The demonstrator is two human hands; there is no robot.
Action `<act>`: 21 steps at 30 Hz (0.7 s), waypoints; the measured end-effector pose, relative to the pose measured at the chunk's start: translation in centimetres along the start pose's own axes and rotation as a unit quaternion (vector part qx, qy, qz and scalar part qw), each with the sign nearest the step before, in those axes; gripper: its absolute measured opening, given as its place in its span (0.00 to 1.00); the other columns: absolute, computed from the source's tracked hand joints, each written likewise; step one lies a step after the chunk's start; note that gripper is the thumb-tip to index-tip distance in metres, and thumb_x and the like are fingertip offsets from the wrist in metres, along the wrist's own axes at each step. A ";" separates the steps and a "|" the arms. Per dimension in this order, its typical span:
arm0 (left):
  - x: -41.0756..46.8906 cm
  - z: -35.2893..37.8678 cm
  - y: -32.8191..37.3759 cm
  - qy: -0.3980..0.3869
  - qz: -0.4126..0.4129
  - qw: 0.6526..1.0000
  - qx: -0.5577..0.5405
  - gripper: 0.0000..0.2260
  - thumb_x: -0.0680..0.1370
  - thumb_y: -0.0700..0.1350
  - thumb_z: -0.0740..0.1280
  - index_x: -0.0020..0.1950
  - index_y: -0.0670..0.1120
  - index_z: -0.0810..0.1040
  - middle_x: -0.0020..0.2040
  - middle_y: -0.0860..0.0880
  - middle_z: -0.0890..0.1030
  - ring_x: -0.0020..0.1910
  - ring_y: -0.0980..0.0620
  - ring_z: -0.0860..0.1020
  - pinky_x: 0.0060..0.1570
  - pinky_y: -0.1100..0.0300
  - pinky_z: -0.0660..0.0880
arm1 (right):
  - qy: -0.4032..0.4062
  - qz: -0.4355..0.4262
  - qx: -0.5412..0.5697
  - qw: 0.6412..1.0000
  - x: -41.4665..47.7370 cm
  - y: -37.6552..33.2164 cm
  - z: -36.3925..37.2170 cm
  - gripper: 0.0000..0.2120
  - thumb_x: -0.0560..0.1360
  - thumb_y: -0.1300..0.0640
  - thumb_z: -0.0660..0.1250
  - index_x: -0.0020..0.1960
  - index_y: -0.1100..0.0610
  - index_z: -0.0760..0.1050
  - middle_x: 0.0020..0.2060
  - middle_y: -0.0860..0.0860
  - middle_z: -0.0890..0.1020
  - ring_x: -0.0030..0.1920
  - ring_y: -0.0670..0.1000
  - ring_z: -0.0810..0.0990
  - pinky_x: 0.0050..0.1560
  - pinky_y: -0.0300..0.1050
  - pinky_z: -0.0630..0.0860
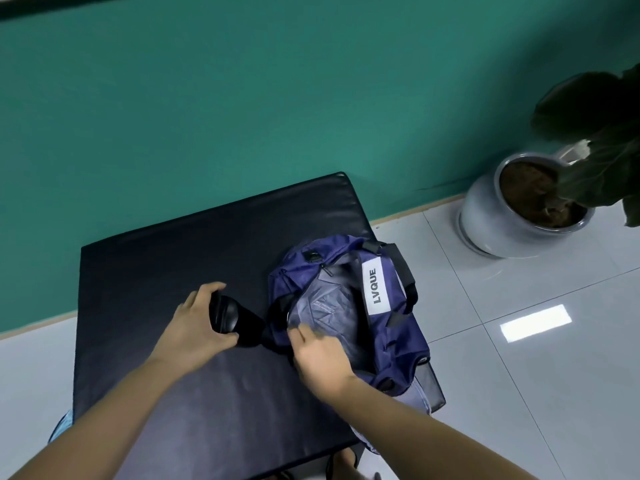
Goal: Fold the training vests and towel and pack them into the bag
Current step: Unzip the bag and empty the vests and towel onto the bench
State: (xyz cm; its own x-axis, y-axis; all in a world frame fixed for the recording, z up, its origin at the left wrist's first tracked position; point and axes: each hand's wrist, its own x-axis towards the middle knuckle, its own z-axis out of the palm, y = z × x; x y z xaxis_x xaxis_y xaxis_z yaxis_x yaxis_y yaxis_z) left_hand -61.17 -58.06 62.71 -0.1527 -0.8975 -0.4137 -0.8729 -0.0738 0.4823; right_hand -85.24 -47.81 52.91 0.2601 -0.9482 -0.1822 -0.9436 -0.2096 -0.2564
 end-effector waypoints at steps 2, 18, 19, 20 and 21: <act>0.1 -0.3 -0.2 -0.003 0.000 1.000 0.003 0.43 0.65 0.54 0.79 0.74 0.67 0.61 0.63 0.57 0.72 0.65 0.50 0.71 0.64 0.50 0.75 | -0.042 0.002 -0.004 0.999 -0.4 -0.7 1.3 0.34 0.54 0.54 0.84 0.59 0.55 0.81 0.42 0.50 0.81 0.33 0.51 0.82 0.25 0.42 0.71; 11.8 -0.2 8.3 -0.001 0.064 0.994 0.087 0.45 0.67 0.52 0.79 0.78 0.56 0.59 0.70 0.50 0.72 0.66 0.44 0.70 0.59 0.46 0.76 | 0.073 0.090 0.084 0.990 -0.7 6.5 -2.6 0.08 0.79 0.51 0.65 0.55 0.53 0.78 0.48 0.50 0.80 0.48 0.54 0.80 0.40 0.46 0.77; 13.1 0.0 8.9 -0.001 0.069 0.992 0.105 0.44 0.67 0.53 0.79 0.77 0.54 0.59 0.70 0.49 0.73 0.65 0.44 0.70 0.58 0.47 0.76 | 0.085 0.097 0.095 0.987 -0.6 7.3 -3.1 0.07 0.80 0.52 0.65 0.55 0.53 0.77 0.47 0.49 0.80 0.48 0.53 0.80 0.39 0.45 0.75; 14.4 0.1 9.6 -0.001 0.074 0.990 0.124 0.43 0.67 0.53 0.79 0.76 0.53 0.60 0.69 0.48 0.73 0.65 0.44 0.70 0.58 0.47 0.76 | 0.097 0.105 0.106 0.984 -0.5 8.0 -3.4 0.07 0.80 0.52 0.65 0.55 0.53 0.77 0.47 0.49 0.79 0.47 0.53 0.79 0.38 0.44 0.73; 15.6 0.1 10.2 0.000 0.078 0.987 0.138 0.43 0.67 0.53 0.80 0.76 0.53 0.61 0.69 0.48 0.74 0.65 0.44 0.70 0.58 0.47 0.76 | 0.108 0.112 0.114 0.981 -0.5 8.7 -3.7 0.06 0.80 0.53 0.66 0.54 0.53 0.77 0.46 0.48 0.79 0.46 0.53 0.79 0.37 0.43 0.72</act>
State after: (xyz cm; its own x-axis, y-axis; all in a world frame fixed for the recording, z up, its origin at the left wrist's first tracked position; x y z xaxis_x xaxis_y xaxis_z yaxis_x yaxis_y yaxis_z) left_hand -72.51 -72.78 61.07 -0.2954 -0.8887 -0.3507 -0.9317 0.1868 0.3114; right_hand -94.34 -50.06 54.24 -0.0220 -0.9980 -0.0589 -0.8953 0.0459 -0.4432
